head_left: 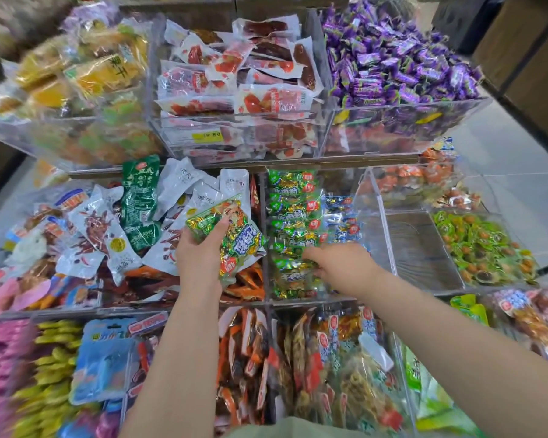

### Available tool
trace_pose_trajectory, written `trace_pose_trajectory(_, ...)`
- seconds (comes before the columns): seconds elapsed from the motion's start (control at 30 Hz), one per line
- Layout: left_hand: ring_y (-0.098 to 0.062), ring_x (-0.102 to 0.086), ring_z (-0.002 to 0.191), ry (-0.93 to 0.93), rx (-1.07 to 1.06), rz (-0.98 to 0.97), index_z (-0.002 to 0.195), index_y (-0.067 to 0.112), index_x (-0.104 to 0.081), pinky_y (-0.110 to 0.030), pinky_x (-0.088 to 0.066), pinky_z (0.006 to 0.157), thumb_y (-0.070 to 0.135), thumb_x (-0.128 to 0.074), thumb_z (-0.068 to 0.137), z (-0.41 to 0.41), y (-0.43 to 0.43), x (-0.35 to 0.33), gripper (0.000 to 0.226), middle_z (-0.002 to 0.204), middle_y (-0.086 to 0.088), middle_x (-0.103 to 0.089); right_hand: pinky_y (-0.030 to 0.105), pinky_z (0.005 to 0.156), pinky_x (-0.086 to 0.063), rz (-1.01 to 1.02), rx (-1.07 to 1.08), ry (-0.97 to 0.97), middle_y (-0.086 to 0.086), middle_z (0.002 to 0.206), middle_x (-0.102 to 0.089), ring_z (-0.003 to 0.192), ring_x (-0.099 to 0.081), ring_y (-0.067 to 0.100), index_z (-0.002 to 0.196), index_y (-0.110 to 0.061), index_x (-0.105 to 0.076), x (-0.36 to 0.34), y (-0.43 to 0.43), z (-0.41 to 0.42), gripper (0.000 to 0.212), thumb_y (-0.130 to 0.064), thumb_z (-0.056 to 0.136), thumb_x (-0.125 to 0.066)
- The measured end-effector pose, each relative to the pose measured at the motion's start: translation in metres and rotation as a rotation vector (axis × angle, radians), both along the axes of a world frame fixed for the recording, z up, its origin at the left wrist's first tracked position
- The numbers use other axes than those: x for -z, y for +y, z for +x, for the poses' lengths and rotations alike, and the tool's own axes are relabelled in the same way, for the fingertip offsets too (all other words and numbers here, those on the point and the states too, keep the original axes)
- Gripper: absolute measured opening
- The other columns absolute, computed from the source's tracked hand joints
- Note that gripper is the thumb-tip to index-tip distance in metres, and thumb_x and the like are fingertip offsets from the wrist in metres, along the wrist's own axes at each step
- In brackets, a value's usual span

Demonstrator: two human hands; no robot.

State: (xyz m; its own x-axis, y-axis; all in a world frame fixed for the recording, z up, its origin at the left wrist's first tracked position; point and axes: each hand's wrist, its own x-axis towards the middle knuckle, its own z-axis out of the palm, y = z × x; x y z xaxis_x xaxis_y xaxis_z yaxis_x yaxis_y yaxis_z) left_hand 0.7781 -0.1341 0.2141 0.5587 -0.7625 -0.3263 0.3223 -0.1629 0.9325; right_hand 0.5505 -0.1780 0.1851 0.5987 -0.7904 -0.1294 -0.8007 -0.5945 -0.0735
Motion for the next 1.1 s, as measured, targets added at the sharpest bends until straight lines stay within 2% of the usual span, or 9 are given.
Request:
trace_pose_trajectory(0.17,-0.017,-0.069,0.099,-0.038,0.013,-0.002,0.106,0.027,-0.066,-0.046,-0.054,0.089,0.031,-0.08,0.073,-0.003,-0.004,0.003,0.036,0.101,0.006,-0.074,0.033,0.062,-0.046,-0.007,-0.035,0.085,0.002,0.086,-0.055,0.088,-0.055,0.026,0.103,-0.017,-0.057,0.003,-0.013,0.034,0.02,-0.01,0.085,-0.055)
trace_pose_trajectory(0.37,-0.025,-0.068,0.102,-0.03,0.094,0.057,0.097,0.036,-0.065,-0.053,-0.053,0.085,0.054,-0.082,0.048,-0.005,0.0,0.0,0.055,0.103,0.007,-0.073,0.025,0.087,-0.044,0.136,0.196,-0.457,-0.002,0.113,-0.058,0.102,-0.055,0.015,0.12,-0.018,-0.055,0.029,0.003,-0.004,0.053,-0.038,0.076,-0.075)
trace_pose_trajectory(0.47,-0.026,-0.068,0.102,0.082,0.168,0.023,0.113,0.025,-0.063,-0.048,-0.054,0.085,0.033,-0.084,0.065,-0.004,-0.002,0.0,0.053,0.112,-0.007,-0.071,0.022,0.083,-0.041,-0.031,0.305,-0.496,0.001,0.105,-0.055,0.098,-0.053,0.017,0.111,-0.011,-0.056,0.043,0.016,-0.007,0.051,-0.036,0.072,-0.078)
trace_pose_trajectory(0.63,-0.031,-0.067,0.094,0.426,0.245,-0.055,0.122,0.001,-0.057,-0.041,-0.057,0.066,0.01,-0.06,0.086,-0.013,-0.002,-0.006,0.037,0.105,-0.014,-0.07,0.028,0.097,-0.035,0.133,0.422,-0.486,0.0,0.117,-0.046,0.113,-0.041,0.015,0.122,-0.015,-0.049,0.034,0.008,0.001,0.061,-0.043,0.074,-0.075)
trace_pose_trajectory(0.73,-0.031,-0.064,0.105,0.536,0.297,-0.098,0.122,0.004,-0.059,-0.047,-0.054,0.084,0.017,-0.049,0.094,-0.029,0.0,-0.008,0.032,0.114,-0.014,-0.068,0.025,0.086,-0.037,0.058,0.528,-0.676,-0.014,0.098,-0.055,0.1,-0.045,0.008,0.107,-0.026,-0.058,0.022,0.02,0.002,0.034,-0.044,0.079,-0.068)
trace_pose_trajectory(0.8,-0.027,-0.065,0.106,0.548,0.318,-0.059,0.129,0.008,-0.055,-0.043,-0.055,0.085,0.023,-0.052,0.091,-0.05,0.001,-0.008,0.041,0.122,-0.014,-0.065,0.02,0.076,-0.042,0.306,0.687,-1.082,-0.018,0.074,-0.062,0.081,-0.055,0.006,0.088,-0.029,-0.061,0.008,0.027,0.008,0.011,-0.039,0.089,-0.057)
trace_pose_trajectory(0.9,-0.031,-0.062,0.113,0.469,0.402,-0.007,0.133,0.007,-0.051,-0.049,-0.051,0.094,0.026,-0.06,0.084,-0.076,0.002,-0.006,0.053,0.123,-0.016,-0.065,0.026,0.061,-0.052,0.936,0.854,-1.575,-0.007,0.065,-0.066,0.062,-0.065,0.011,0.087,-0.016,-0.058,-0.001,0.026,0.01,0.02,-0.035,0.089,-0.06)
trace_pose_trajectory(1.0,-0.026,-0.066,0.108,0.3,0.542,-0.009,0.123,0.01,-0.057,-0.04,-0.055,0.089,0.024,-0.068,0.08,-0.075,0.0,-0.006,0.047,0.121,-0.013,-0.066,0.018,0.055,-0.051,0.913,0.855,-1.46,0.0,0.083,-0.068,0.064,-0.068,0.008,0.092,-0.013,-0.055,-0.004,0.028,-0.002,0.032,-0.031,0.075,-0.074)
trace_pose_trajectory(1.1,-0.005,-0.06,0.111,-0.281,0.725,0.044,0.122,0.031,-0.054,-0.025,-0.051,0.091,0.035,-0.076,0.077,-0.056,-0.004,-0.006,0.05,0.134,0.004,-0.055,0.027,0.07,-0.053,0.815,0.876,-1.439,0.003,0.096,-0.068,0.073,-0.069,0.013,0.101,-0.014,-0.054,-0.007,0.022,-0.03,0.026,-0.019,0.081,-0.069)
